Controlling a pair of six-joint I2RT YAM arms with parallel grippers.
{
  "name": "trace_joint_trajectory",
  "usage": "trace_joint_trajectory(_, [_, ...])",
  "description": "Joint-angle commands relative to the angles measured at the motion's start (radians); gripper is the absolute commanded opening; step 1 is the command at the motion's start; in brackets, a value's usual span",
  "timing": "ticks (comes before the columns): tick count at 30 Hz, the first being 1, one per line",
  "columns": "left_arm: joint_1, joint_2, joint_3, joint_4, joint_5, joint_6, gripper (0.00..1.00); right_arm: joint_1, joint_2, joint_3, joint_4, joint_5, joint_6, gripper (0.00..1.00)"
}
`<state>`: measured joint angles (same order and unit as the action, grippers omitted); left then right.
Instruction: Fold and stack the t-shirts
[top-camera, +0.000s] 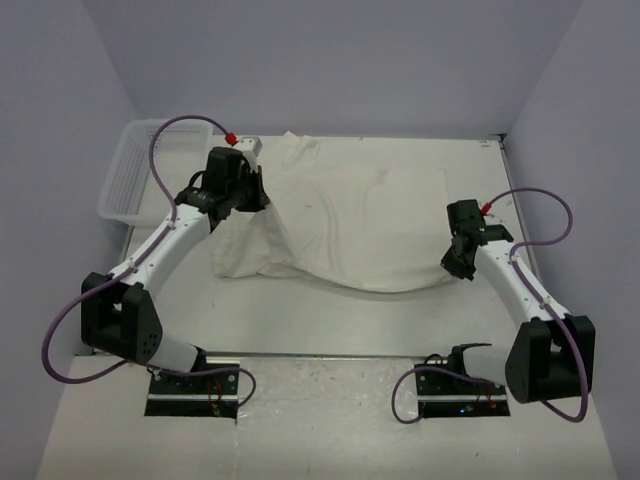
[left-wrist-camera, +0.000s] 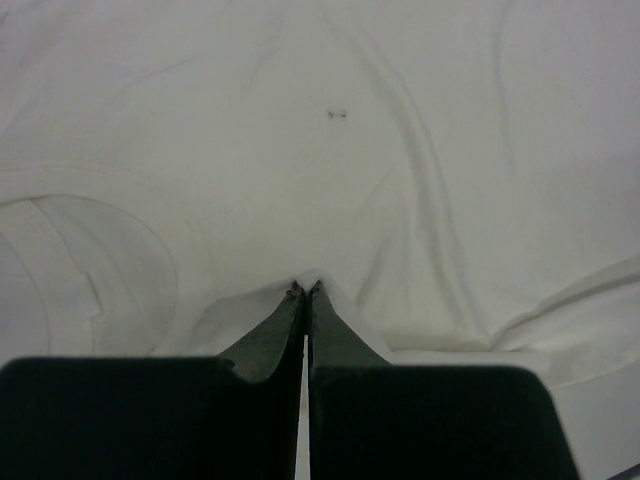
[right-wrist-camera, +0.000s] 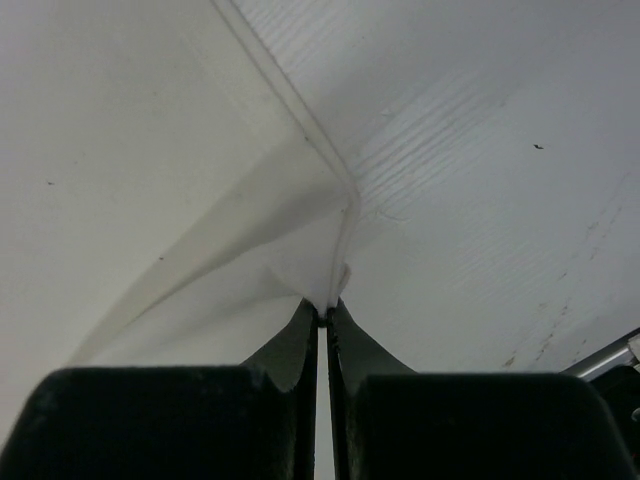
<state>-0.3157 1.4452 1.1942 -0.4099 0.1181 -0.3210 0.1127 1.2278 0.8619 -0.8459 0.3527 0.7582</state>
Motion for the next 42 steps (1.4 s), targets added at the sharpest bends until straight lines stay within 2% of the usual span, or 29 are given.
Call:
trace_joint_trajectory(1, [-0.005,0.041,0.076,-0.001,-0.04,0.02,0.0,-0.03,0.047,0.071,0.016,0.02,-0.002,0.0])
trace_joint_trajectory(20, [-0.003,0.25,0.275,-0.081,-0.158,0.04,0.0,-0.064,0.373,0.331,0.059,-0.003,-0.105,0.0])
trace_joint_trajectory(42, [0.01,0.331,0.355,-0.106,-0.301,0.023,0.0,-0.085,0.555,0.477,0.087,-0.032,-0.163,0.0])
